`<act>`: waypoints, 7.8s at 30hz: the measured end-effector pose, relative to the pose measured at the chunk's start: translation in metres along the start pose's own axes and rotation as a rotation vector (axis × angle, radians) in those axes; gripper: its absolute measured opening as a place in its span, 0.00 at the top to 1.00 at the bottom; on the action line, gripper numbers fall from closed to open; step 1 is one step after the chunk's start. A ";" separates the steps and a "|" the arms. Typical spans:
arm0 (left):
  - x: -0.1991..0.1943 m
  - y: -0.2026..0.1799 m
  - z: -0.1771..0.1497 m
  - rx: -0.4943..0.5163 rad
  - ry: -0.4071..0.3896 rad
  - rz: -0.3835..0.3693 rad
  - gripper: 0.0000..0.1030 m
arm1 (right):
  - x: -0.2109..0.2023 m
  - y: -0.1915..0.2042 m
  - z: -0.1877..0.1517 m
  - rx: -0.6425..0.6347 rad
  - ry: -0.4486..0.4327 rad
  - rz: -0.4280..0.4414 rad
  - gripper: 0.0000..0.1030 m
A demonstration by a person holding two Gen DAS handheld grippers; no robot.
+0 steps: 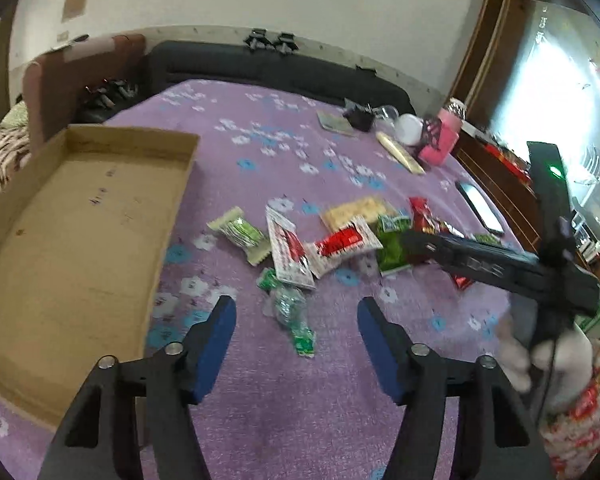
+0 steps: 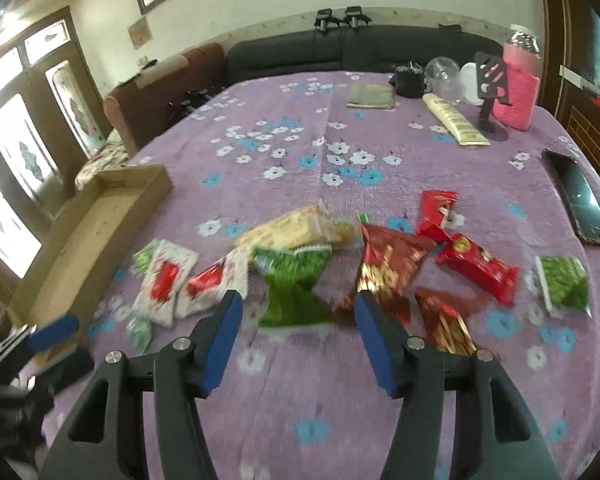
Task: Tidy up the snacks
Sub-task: 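Grasp the clear green candy packet with left gripper while right grasps green pea bag, then carry both held packets over the cardboard tray and open both grippers, then grasp a red-and-white candy packet with the right gripper, then grasp another red-and-white candy packet with the left gripper, then carry both red-and-white packets over the tray and open both grippers, then grasp a dark red pastry packet with right gripper while left reaches toward candy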
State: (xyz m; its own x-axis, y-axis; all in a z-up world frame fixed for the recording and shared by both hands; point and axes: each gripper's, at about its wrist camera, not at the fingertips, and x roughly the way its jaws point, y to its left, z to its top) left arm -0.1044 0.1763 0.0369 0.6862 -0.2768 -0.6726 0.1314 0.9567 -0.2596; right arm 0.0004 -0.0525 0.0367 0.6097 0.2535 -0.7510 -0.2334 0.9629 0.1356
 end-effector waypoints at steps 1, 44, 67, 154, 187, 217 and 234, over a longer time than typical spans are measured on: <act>0.003 -0.001 0.000 0.003 0.004 0.000 0.36 | 0.005 0.000 0.001 -0.004 0.005 -0.009 0.44; -0.074 0.096 0.007 -0.173 -0.104 0.127 0.80 | -0.055 0.105 -0.009 -0.065 0.027 0.351 0.76; -0.079 0.198 0.000 -0.351 -0.125 0.168 0.68 | 0.031 0.269 -0.026 -0.288 0.216 0.400 0.74; 0.077 -0.021 0.025 0.101 0.151 0.151 0.61 | -0.005 -0.004 -0.026 0.010 0.044 0.279 0.91; -0.065 0.173 0.047 -0.203 -0.070 0.227 0.68 | -0.016 0.185 0.007 -0.251 0.083 0.471 0.90; -0.064 0.211 0.040 -0.307 -0.100 0.185 0.40 | 0.047 0.245 0.004 -0.270 0.213 0.447 0.75; -0.101 0.144 0.031 -0.290 -0.126 0.049 0.25 | -0.011 0.181 -0.014 -0.199 0.102 0.414 0.59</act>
State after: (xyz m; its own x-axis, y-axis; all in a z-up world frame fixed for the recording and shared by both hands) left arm -0.1329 0.3453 0.0888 0.7724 -0.2007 -0.6026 -0.1007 0.8981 -0.4282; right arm -0.0589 0.1180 0.0608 0.3598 0.5925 -0.7208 -0.5881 0.7438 0.3178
